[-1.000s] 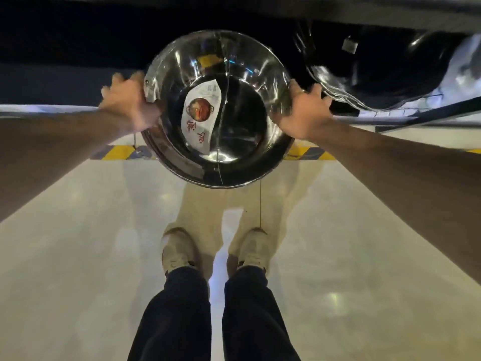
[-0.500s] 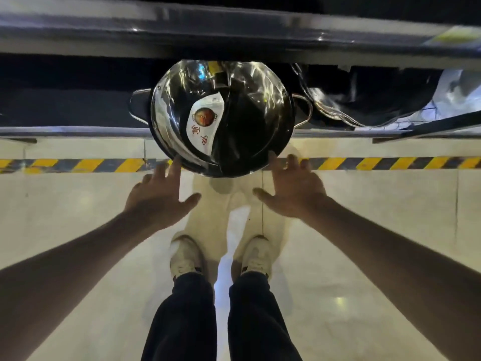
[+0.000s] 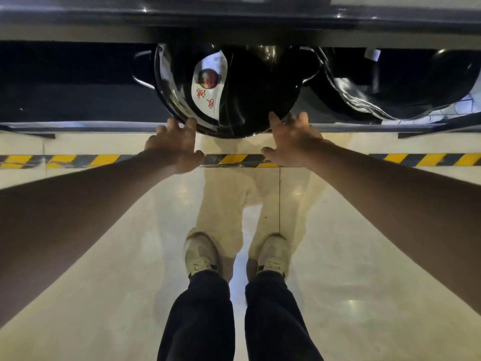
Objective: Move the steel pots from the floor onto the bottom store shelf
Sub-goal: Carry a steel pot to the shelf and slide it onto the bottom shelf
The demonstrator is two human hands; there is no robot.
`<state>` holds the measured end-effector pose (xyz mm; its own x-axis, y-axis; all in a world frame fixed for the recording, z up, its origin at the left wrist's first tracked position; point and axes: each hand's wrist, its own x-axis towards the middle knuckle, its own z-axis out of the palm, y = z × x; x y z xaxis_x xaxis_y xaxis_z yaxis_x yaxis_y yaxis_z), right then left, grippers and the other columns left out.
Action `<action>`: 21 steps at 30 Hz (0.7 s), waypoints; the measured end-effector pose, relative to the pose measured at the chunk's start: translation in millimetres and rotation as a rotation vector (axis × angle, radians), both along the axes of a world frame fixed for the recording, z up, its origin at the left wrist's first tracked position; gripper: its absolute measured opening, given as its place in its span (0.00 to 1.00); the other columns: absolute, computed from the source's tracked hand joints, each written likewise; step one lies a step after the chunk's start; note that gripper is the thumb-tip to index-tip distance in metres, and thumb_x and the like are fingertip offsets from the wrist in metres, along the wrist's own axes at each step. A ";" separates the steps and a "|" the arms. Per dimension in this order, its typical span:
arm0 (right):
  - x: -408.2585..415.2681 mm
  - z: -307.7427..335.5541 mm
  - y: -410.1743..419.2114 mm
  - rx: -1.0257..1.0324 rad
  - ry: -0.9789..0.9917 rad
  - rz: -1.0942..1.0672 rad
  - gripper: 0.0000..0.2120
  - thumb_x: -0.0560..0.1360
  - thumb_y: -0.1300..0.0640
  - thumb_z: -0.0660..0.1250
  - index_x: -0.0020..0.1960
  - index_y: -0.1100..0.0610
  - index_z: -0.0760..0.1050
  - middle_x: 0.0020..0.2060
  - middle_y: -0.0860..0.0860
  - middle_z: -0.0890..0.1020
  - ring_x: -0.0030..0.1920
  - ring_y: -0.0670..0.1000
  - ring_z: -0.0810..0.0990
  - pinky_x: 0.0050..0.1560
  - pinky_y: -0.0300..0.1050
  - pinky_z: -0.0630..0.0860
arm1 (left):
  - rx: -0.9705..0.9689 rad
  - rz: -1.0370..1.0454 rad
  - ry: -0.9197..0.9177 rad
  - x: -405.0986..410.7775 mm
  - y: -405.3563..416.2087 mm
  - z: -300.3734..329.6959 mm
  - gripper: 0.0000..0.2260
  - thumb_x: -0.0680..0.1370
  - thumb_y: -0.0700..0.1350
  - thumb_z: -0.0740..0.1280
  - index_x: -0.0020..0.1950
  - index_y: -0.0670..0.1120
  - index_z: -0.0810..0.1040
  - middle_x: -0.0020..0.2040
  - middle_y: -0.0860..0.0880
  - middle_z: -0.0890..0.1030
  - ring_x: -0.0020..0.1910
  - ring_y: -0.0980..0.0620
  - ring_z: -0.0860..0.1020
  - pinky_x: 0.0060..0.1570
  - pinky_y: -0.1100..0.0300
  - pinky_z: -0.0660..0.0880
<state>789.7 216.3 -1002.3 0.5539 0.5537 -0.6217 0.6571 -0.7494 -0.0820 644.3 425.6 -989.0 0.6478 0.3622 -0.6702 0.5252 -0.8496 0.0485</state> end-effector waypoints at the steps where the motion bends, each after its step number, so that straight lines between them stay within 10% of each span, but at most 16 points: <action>1: 6.7 1.6 4.3 -0.006 0.014 -0.018 0.41 0.74 0.38 0.65 0.78 0.53 0.52 0.62 0.60 0.72 0.64 0.62 0.65 0.42 0.53 0.70 | 0.002 0.012 -0.005 6.1 4.3 0.8 0.31 0.75 0.53 0.66 0.74 0.49 0.58 0.66 0.37 0.66 0.65 0.32 0.68 0.47 0.43 0.72; 11: -2.7 83.1 -18.5 -0.032 0.072 -0.062 0.28 0.75 0.43 0.64 0.72 0.52 0.63 0.65 0.58 0.70 0.64 0.62 0.66 0.48 0.54 0.72 | -0.062 -0.011 -0.054 13.8 -10.9 81.2 0.27 0.76 0.51 0.64 0.73 0.48 0.64 0.68 0.38 0.68 0.64 0.33 0.72 0.55 0.42 0.75; 21: -18.8 310.2 -47.6 0.045 0.003 0.042 0.27 0.77 0.42 0.61 0.71 0.54 0.66 0.68 0.59 0.69 0.67 0.66 0.66 0.59 0.58 0.73 | -0.062 -0.050 -0.021 13.9 -66.9 293.5 0.24 0.77 0.53 0.63 0.72 0.48 0.65 0.70 0.41 0.68 0.64 0.36 0.74 0.58 0.42 0.75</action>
<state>770.9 168.7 -692.1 0.5281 0.6040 -0.5969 0.6876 -0.7167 -0.1169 658.2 358.7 -695.5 0.6781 0.2878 -0.6763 0.4809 -0.8696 0.1120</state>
